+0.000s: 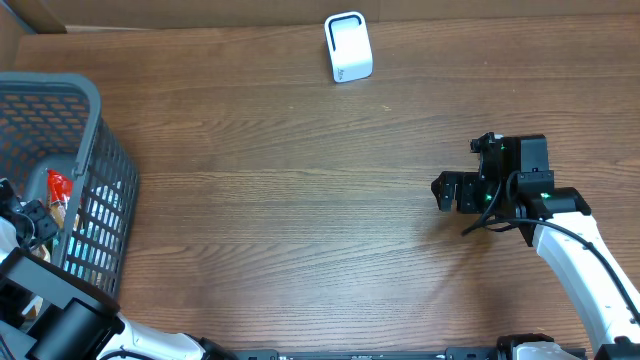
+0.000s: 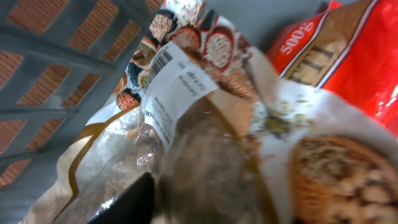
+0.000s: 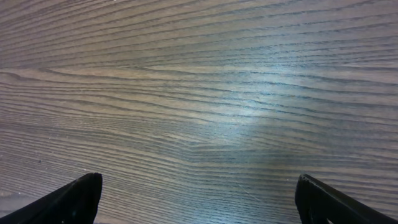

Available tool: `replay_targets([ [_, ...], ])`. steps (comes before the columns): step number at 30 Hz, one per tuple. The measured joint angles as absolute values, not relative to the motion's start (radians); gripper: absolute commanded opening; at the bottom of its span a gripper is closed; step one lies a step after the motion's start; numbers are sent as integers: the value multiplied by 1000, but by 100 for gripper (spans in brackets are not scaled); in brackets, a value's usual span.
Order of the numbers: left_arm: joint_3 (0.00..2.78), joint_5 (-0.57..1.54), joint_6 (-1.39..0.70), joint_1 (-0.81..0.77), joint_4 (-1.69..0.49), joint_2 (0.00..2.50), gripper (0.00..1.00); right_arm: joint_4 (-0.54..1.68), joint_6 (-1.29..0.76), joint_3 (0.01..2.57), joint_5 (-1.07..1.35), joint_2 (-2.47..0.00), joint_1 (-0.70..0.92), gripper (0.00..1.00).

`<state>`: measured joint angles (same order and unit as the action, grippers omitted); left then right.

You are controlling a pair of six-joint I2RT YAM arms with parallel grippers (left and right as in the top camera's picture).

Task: Scan the item barcode
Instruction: 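Grasp the bread bag in the basket with the left gripper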

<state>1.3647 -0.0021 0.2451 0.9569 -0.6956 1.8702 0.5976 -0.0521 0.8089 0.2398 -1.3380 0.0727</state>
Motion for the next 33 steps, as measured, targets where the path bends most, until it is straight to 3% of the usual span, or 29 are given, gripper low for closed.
replay_targets([
  [3,1366,-9,233,955,-695,1870,11,598,-52,809,240,-1338,73,100],
  [5,1369,-13,227,955,-702,1870,5,598,-52,809,240,-1338,73,100],
  [14,1455,13,208,955,-850,1870,4,598,-52,809,239,-1338,73,100],
  [22,1717,112,109,955,-990,1834,4,598,-52,809,240,-1338,73,100],
  [33,1972,499,75,931,-1064,1577,4,598,-52,809,240,-1338,73,100],
])
